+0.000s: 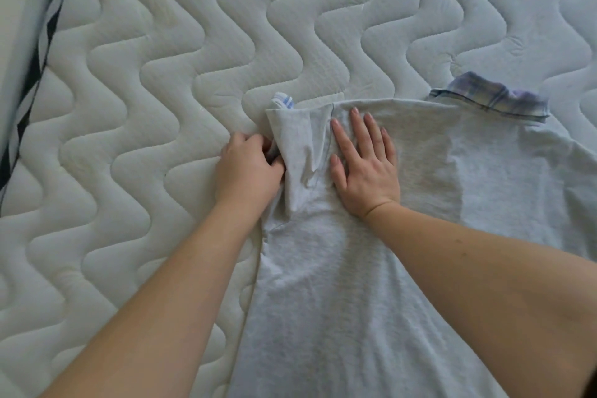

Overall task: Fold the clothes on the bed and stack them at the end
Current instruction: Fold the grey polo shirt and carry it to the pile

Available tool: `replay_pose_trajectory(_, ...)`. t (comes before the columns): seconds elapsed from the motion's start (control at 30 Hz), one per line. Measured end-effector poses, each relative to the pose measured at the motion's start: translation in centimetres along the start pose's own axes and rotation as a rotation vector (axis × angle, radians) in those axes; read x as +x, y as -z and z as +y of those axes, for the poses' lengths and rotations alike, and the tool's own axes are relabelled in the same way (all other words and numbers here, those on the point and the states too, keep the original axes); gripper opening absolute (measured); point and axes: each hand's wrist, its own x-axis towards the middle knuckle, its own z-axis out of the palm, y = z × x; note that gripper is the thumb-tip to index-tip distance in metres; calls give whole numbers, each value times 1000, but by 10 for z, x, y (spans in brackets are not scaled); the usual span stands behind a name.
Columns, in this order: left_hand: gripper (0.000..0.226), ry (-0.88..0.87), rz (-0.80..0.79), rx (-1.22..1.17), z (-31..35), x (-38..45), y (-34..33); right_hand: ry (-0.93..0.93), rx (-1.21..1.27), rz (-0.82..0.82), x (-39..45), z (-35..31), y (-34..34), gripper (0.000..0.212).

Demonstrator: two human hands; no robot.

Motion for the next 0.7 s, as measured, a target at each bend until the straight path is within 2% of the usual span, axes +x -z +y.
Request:
replay_pose_trajectory(0.07, 15, 13, 130, -195, -7, -10, 3, -3, -9, -3, 0, 1, -1, 59)
replay_pose_trajectory(0.2, 19, 90, 331, -283, -33, -36, 10, -2, -15, 5, 0, 1, 0, 60)
replay_pose_trajectory(0.43, 24, 266, 279, -271, -83, -77, 5, -6, -15, 2, 1, -1, 3, 61)
replay_pose_trajectory(0.5, 31, 189, 351, -178, -84, -78, 8, -11, -17, -1, 0, -1, 2, 61)
replay_pose_trajectory(0.57, 40, 21, 399, -31, -77, -69, 13, -12, -19, -8, 0, -2, 2, 61)
replay_pose_trajectory(0.63, 50, -124, 385, 84, -65, -51, 17, -12, -20, -14, 0, -2, 2, 61)
replay_pose_trajectory(0.7, 57, -207, 303, 195, -52, -25, 22, -10, -22, -17, 1, -1, 3, 61)
